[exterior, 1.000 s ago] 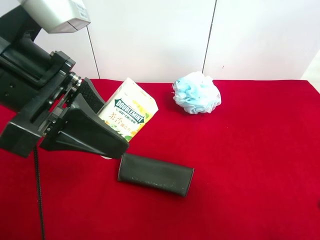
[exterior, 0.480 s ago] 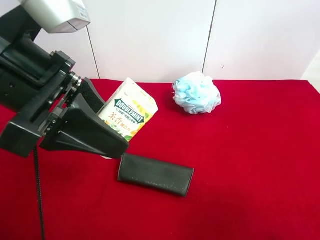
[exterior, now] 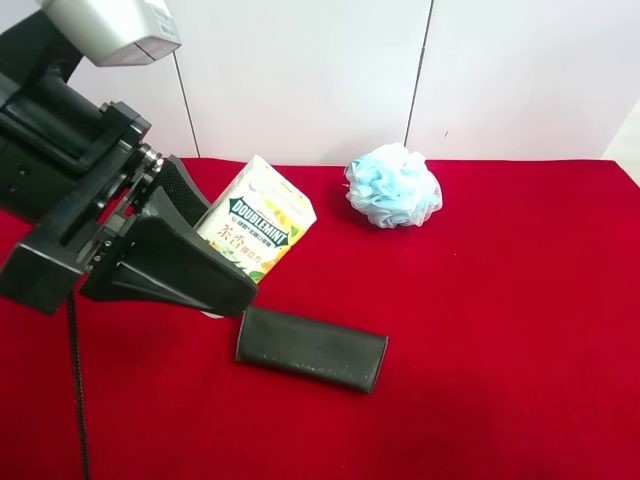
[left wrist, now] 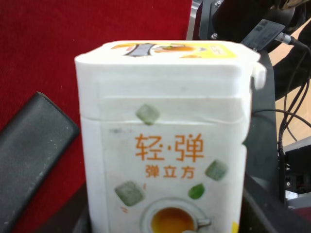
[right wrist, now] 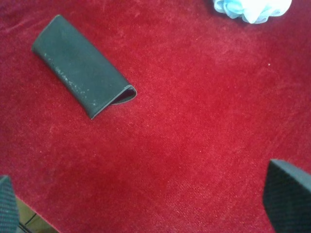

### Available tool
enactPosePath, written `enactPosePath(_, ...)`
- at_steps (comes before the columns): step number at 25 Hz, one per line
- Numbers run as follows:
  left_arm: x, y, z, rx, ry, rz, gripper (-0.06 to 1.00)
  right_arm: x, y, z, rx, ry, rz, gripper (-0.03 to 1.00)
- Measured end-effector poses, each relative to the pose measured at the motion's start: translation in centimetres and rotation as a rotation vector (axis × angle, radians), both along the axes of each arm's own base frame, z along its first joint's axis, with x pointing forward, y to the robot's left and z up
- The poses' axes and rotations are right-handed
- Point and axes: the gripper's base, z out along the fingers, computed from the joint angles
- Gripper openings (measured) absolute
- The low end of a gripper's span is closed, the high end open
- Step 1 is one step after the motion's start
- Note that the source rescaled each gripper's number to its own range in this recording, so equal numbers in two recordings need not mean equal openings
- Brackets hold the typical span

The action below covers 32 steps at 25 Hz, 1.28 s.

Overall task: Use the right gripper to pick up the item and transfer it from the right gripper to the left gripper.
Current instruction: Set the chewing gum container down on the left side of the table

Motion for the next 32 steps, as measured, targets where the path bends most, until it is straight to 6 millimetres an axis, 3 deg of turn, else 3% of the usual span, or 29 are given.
enactPosePath(5, 0.0, 0.0, 0.0, 0.0, 0.0, 0.0, 0.0, 0.0, 0.0, 0.0, 0.004, 0.003, -0.034, 1.0)
enactPosePath(13, 0.0, 0.0, 0.0, 0.0, 0.0, 0.0, 0.0, 0.2, -0.2, 0.0, 0.009, -0.004, -0.314, 1.0)
enactPosePath(23, 0.0, 0.0, 0.0, -0.001, 0.006, 0.008, 0.0, -1.0, -0.4, 0.0, 0.042, -0.08, -0.425, 1.0)
enactPosePath(32, 1.4, 0.6, -0.5, 0.064, 0.023, 0.226, 0.0, -1.0, -0.4, 0.0, 0.044, -0.08, -0.424, 1.0)
